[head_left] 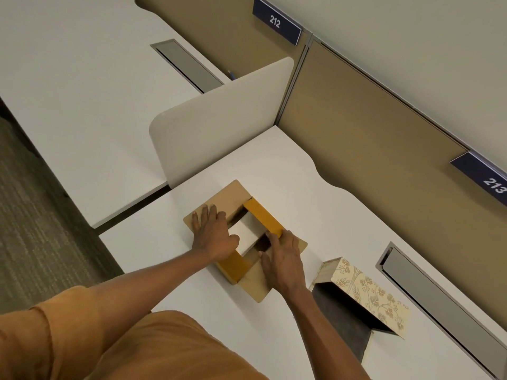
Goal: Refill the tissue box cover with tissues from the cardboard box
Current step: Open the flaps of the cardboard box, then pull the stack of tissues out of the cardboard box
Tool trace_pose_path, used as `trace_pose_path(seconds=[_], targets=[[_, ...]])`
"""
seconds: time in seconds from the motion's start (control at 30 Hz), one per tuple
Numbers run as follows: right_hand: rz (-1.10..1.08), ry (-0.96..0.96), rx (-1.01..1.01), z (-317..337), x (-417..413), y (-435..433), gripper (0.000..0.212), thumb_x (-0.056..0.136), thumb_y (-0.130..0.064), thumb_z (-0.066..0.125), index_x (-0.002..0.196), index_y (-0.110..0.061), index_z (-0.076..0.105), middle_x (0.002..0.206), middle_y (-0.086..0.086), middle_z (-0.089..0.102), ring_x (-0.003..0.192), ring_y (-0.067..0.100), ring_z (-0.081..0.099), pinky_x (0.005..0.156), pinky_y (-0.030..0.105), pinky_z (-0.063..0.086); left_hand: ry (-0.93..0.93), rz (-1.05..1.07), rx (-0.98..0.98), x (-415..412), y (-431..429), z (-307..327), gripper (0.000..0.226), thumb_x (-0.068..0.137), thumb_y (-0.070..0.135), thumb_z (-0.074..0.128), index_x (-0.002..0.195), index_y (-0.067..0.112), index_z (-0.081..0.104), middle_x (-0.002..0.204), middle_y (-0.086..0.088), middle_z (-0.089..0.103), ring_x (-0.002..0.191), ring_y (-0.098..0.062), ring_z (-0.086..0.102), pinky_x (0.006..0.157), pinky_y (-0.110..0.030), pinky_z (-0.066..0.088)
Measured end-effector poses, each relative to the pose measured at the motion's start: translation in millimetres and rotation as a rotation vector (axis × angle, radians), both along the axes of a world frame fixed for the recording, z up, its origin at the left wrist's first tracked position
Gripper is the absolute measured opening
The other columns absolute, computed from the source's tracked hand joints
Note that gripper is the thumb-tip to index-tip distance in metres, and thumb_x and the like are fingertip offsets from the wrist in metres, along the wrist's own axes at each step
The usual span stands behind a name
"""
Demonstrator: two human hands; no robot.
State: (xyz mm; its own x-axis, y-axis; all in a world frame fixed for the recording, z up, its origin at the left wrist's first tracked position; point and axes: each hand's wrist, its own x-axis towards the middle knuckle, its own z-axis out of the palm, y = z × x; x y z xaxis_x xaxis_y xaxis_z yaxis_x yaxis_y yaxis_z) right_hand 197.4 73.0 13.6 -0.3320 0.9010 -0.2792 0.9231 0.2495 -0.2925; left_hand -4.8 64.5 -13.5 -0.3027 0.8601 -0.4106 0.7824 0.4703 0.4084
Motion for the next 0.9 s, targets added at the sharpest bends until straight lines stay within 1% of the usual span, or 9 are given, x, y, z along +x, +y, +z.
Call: trace_pose_path(seconds=[0.07, 0.13, 0.23, 0.33, 0.47, 0.57, 0.67, 0.73, 0.9], targets=[[-0.066, 0.073, -0.002, 3, 3, 5, 0.062, 0.105, -0.038, 0.066, 0.158, -0.019, 0.042, 0.164, 0.01, 0.037, 0.15, 0.031, 0.038, 0.113, 0.046, 0.053, -0.04, -0.02, -0.006, -7, -5, 4, 0.073, 0.088, 0.027, 0.071, 0.155, 0.01, 0.046, 0.179, -0.016, 0.022, 0.169, -0.035, 0.004, 0.136, -0.058, 0.0], [-0.139, 0.125, -0.006, 3, 5, 13, 0.065, 0.103, -0.033, 0.069, 0.159, -0.015, 0.04, 0.165, 0.012, 0.036, 0.15, 0.032, 0.039, 0.109, 0.048, 0.054, -0.059, -0.05, -0.028, -13, -11, 7, 0.072, 0.086, 0.023, 0.072, 0.153, 0.011, 0.048, 0.178, -0.013, 0.024, 0.169, -0.034, 0.006, 0.136, -0.057, 0.003], [-0.197, 0.127, 0.008, -1, 9, 30, 0.07, 0.103, -0.031, 0.069, 0.162, -0.012, 0.036, 0.17, 0.017, 0.029, 0.155, 0.036, 0.033, 0.108, 0.051, 0.054, -0.036, -0.132, -0.063, -21, -20, 8, 0.075, 0.085, 0.028, 0.074, 0.154, 0.014, 0.047, 0.179, -0.009, 0.023, 0.169, -0.032, 0.006, 0.136, -0.055, 0.001], [-0.213, 0.05, 0.048, -6, 9, 47, 0.07, 0.104, -0.035, 0.069, 0.163, -0.013, 0.038, 0.176, 0.023, 0.018, 0.162, 0.041, 0.021, 0.118, 0.056, 0.049, 0.05, -0.251, -0.114, -29, -29, 6, 0.084, 0.089, 0.043, 0.074, 0.16, 0.014, 0.039, 0.182, -0.008, 0.014, 0.169, -0.03, 0.004, 0.135, -0.053, 0.0], [-0.154, -0.057, 0.075, -16, 8, 62, 0.07, 0.103, -0.042, 0.067, 0.16, -0.008, 0.044, 0.178, 0.027, 0.009, 0.166, 0.045, 0.007, 0.129, 0.06, 0.032, 0.211, -0.419, -0.159, -33, -40, 0, 0.1, 0.092, 0.06, 0.072, 0.167, 0.013, 0.024, 0.183, -0.01, -0.001, 0.169, -0.033, -0.004, 0.136, -0.058, -0.004], [-0.093, -0.13, 0.067, -23, 8, 69, 0.072, 0.108, -0.051, 0.056, 0.161, -0.006, 0.04, 0.18, 0.024, 0.006, 0.168, 0.042, 0.002, 0.132, 0.058, 0.026, 0.261, -0.47, -0.173, -32, -48, -6, 0.116, 0.088, 0.065, 0.075, 0.17, 0.011, 0.013, 0.182, -0.013, -0.011, 0.169, -0.036, -0.009, 0.135, -0.06, -0.006], [-0.037, -0.154, 0.04, -30, 8, 73, 0.075, 0.111, -0.057, 0.042, 0.163, -0.004, 0.036, 0.181, 0.019, 0.014, 0.169, 0.036, 0.004, 0.135, 0.055, 0.021, 0.295, -0.472, -0.148, -30, -54, -15, 0.127, 0.087, 0.064, 0.078, 0.171, 0.01, 0.001, 0.182, -0.013, -0.014, 0.169, -0.036, -0.011, 0.134, -0.058, -0.007], [-0.017, -0.137, 0.011, -35, 8, 71, 0.077, 0.111, -0.06, 0.037, 0.164, -0.005, 0.033, 0.18, 0.018, 0.02, 0.169, 0.034, 0.01, 0.135, 0.054, 0.02, 0.317, -0.473, -0.133, -28, -57, -20, 0.132, 0.085, 0.065, 0.079, 0.171, 0.01, -0.006, 0.181, -0.014, -0.016, 0.169, -0.036, -0.011, 0.134, -0.057, -0.007], [-0.032, -0.095, -0.073, -48, 9, 63, 0.08, 0.11, -0.062, 0.038, 0.167, -0.007, 0.026, 0.179, 0.015, 0.025, 0.165, 0.034, 0.025, 0.134, 0.054, 0.023, 0.348, -0.467, -0.081, -31, -59, -31, 0.142, 0.08, 0.07, 0.08, 0.17, 0.011, -0.011, 0.183, -0.012, -0.01, 0.17, -0.034, 0.0, 0.136, -0.053, 0.0]])
